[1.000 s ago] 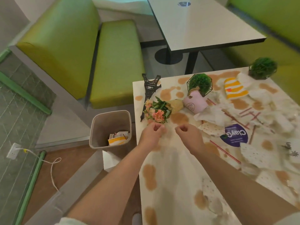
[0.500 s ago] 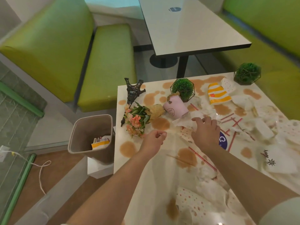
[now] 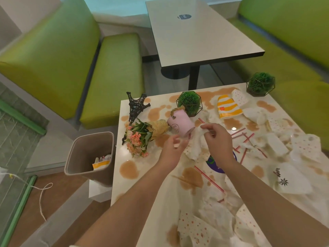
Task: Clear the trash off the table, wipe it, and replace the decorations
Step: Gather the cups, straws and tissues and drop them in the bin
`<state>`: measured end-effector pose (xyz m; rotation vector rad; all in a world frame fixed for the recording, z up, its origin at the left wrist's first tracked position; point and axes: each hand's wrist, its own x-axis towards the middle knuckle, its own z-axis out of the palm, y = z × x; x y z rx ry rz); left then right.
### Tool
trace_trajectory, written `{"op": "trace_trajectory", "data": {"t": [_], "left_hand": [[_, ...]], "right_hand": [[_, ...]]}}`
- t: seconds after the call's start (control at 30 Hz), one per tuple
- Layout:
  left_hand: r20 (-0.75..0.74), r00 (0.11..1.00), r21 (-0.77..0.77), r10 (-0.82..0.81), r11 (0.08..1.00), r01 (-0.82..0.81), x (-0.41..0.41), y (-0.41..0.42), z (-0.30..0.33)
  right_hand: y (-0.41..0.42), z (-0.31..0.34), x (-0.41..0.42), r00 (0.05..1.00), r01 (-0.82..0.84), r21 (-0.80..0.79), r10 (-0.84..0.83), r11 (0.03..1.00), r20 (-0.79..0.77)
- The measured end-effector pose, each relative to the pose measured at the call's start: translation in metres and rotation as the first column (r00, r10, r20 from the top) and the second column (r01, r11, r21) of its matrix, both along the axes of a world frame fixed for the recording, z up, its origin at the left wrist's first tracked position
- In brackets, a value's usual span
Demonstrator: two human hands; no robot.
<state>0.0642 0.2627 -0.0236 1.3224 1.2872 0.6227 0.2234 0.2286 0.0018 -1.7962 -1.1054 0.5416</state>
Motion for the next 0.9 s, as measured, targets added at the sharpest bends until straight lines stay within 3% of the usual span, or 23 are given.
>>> {"op": "trace_trajectory", "data": {"t": [0.13, 0.3, 0.4, 0.53, 0.67, 0.8, 0.9], "left_hand": [[-0.027, 0.996, 0.127, -0.088, 0.988, 0.091, 0.01, -0.005, 0.008], [-0.162, 0.975, 0.179, -0.15, 0.968, 0.178, 0.015, 0.002, 0.002], [-0.105, 0.989, 0.162, -0.108, 0.979, 0.124, 0.014, 0.002, 0.005], [0.053, 0.994, -0.106, 0.096, 0.99, -0.09, 0.01, -0.001, 0.016], [0.169, 0.946, -0.274, 0.276, 0.935, -0.224, 0.006, 0.001, 0.02], [0.083, 0.937, -0.279, 0.339, 0.911, -0.305, -0.001, 0.002, 0.018], [0.024, 0.953, -0.281, 0.302, 0.917, -0.284, -0.007, 0.002, 0.019]], "right_hand": [[-0.003, 0.02, -0.009, 0.94, -0.068, 0.0, 0.064, 0.998, -0.335], [-0.011, 0.038, -0.008, 0.841, -0.163, -0.011, 0.133, 0.986, -0.524], [-0.01, 0.036, -0.001, 0.828, -0.11, -0.021, 0.08, 0.994, -0.555], [-0.007, 0.018, 0.008, 0.879, 0.029, -0.088, -0.067, 0.996, -0.472], [-0.014, -0.006, 0.006, 0.955, -0.045, -0.228, -0.025, 0.973, -0.297], [-0.012, -0.027, 0.006, 1.0, -0.016, -0.281, 0.01, 0.96, -0.022], [-0.003, -0.042, 0.01, 0.958, 0.061, -0.393, 0.057, 0.917, 0.281]]}}
